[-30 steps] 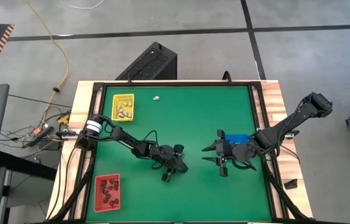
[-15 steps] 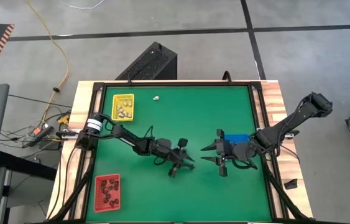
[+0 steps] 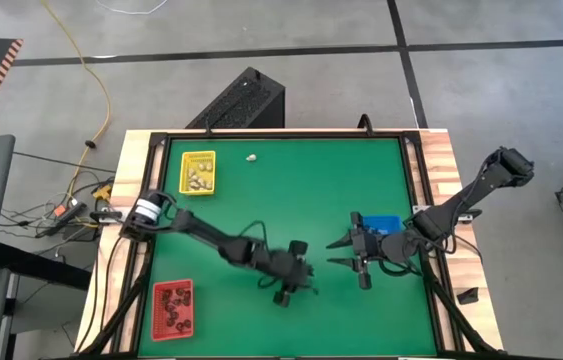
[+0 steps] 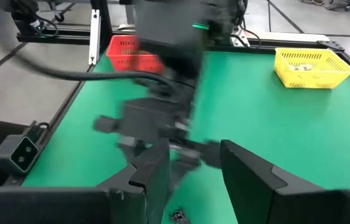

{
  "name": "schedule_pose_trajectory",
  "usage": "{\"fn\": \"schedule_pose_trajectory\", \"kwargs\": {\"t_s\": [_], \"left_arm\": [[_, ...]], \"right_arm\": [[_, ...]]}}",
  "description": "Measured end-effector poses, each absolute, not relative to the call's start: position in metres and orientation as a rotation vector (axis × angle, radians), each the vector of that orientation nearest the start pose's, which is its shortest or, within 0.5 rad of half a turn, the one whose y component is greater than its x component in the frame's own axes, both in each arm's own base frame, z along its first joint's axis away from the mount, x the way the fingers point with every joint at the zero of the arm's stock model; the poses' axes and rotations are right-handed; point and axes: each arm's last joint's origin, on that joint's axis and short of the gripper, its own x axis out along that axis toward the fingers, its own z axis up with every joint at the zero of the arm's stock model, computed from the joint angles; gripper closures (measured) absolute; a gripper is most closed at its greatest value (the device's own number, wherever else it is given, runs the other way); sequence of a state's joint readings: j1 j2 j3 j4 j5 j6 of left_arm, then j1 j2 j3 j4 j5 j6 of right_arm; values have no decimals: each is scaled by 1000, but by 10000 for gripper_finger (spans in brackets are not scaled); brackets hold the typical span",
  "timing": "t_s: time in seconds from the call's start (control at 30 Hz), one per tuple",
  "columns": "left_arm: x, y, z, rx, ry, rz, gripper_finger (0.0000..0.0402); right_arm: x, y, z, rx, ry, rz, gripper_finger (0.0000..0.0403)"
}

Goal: Sort Halloween decoration
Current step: Put the black spider toy into the blue bin

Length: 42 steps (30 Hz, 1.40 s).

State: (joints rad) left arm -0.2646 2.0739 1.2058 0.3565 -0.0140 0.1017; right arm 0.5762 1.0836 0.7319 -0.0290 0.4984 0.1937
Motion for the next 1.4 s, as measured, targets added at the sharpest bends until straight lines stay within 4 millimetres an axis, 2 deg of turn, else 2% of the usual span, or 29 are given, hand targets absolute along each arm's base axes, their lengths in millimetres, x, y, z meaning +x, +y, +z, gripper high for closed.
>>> {"fn": "schedule_pose_trajectory", "kwargs": {"t_s": [0.1, 0.2, 0.37, 0.5, 0.57, 0.8, 1.07, 1.4], "left_arm": [[415, -134, 141, 228, 510, -71, 223], [412, -143, 143, 222, 456, 105, 192], [412, -147, 144, 119, 430, 139, 165], [412, -146, 146, 33, 395, 215, 164], [414, -149, 139, -10, 362, 265, 164], [416, -163, 95, -20, 289, 351, 164], [414, -165, 94, -10, 282, 396, 164], [414, -157, 84, -92, 357, 382, 164]], "right_arm": [[204, 115, 274, -21, 333, 45, 230], [204, 115, 274, -25, 334, 46, 230], [204, 115, 274, -30, 334, 46, 230], [204, 115, 274, -27, 328, 47, 230], [204, 115, 275, -26, 322, 48, 230], [204, 116, 276, -27, 316, 49, 230], [204, 116, 276, -29, 316, 50, 230], [204, 115, 275, -33, 320, 49, 230]]}}
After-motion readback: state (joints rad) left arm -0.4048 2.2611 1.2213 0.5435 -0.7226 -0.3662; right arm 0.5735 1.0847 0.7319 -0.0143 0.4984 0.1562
